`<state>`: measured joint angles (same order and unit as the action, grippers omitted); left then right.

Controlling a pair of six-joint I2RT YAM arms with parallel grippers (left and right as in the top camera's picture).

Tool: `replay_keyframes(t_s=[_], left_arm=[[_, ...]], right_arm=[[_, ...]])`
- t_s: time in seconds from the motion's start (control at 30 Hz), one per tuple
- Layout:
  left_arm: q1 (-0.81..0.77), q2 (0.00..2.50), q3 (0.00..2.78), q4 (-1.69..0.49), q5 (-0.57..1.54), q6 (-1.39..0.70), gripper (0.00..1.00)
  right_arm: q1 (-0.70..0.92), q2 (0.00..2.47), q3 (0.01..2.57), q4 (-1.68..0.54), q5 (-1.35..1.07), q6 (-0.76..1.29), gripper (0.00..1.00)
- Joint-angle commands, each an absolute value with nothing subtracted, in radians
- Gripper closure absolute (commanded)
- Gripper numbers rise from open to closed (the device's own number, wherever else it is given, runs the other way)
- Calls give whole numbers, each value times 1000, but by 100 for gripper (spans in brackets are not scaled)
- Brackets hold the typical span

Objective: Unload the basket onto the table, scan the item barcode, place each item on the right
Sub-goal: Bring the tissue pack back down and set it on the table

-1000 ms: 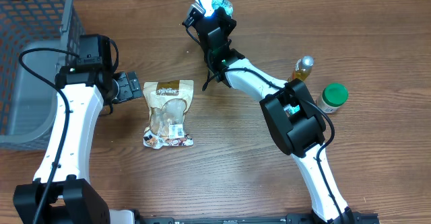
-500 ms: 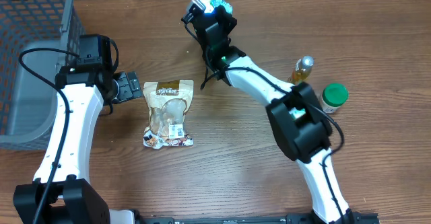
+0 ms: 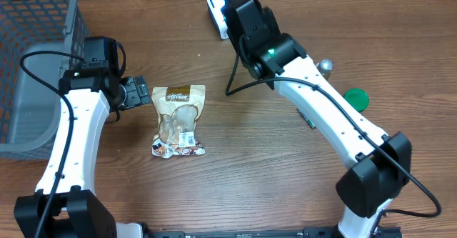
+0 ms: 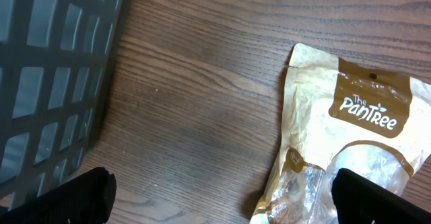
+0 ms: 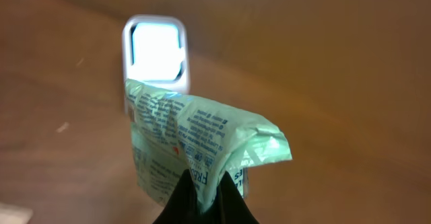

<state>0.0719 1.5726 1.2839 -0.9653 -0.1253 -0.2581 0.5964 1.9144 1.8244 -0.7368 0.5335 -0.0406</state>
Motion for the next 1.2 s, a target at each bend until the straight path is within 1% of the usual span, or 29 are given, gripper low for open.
replay_keyframes(t_s=[0.0,0.1,0.23,0.3,0.5,0.73,0.8,0.83,0.9,0.93,1.03,1.17], left_arm=[[71,1566,1298,-964,-138,-247,0],[71,1566,1298,-964,-138,-247,0],[71,1566,1298,-964,-138,-247,0],[71,1566,1298,-964,-138,-247,1],[71,1566,1298,-964,-138,-247,0],[71,1566,1298,-964,-138,-247,0],[71,1566,1298,-964,-138,-247,0],[71,1566,1298,-964,-138,-247,0],[71,1566,1298,-964,-138,-247,1],[71,1566,1298,-964,-138,-247,0],[71,1566,1298,-964,-138,-247,1],[71,1566,1298,-964,-138,-247,0]], right_arm=[[593,1874,1844,-884,355,273,96],[571,1874,1834,-1049,241,406,96],[532,1874,1790,-1229,150,516,96],[517,1875,1755,-1282,126,531,96],[490,1875,1633,-1319,102,527,96],[488,1875,1544,-1282,102,528,96],[488,1875,1539,-1280,102,528,91],[488,1875,1539,-1280,103,528,86],[488,1875,1539,-1280,103,527,63],[488,1875,1539,-1280,103,527,58],[488,1875,1539,-1274,103,527,49],[488,1875,1538,-1248,102,528,49]])
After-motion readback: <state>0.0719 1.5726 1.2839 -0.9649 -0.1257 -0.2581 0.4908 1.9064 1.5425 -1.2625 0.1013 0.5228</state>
